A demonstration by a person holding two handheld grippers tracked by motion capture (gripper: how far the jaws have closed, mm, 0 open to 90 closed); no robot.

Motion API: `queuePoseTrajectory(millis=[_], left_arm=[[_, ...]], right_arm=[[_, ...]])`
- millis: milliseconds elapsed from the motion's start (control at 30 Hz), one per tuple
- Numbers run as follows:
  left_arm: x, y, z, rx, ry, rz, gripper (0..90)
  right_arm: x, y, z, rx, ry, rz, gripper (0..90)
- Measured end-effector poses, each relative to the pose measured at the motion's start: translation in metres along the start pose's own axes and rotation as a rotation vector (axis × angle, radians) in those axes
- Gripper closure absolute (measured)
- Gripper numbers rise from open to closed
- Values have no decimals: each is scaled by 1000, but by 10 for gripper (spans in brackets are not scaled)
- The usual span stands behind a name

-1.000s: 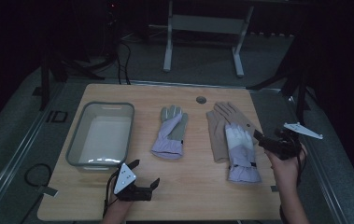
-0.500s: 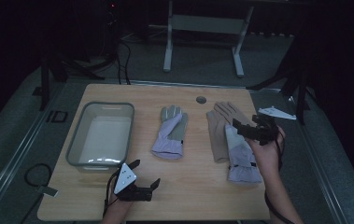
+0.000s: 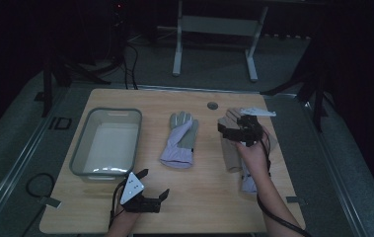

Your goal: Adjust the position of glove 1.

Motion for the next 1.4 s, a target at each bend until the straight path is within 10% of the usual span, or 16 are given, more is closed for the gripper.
queuePoseTrajectory(millis=[867,1400], left_arm=[[0,-2,0,26,-5,27,0],[-1,-5,1,34,-4,37,0]], right_arm=[[33,67,107,-83,167,-40,215],[54,73,154,-16,256,-30,235]])
Point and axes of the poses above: each handheld gripper's, and its own axes: z roughly forward along the jaws, x roughly out of its underside, y roughly to its left, the point moved 3 cm from there along z, roughly forward along the jaws, and after that the axes turned 9 degrees about z, right-handed, at the moved point
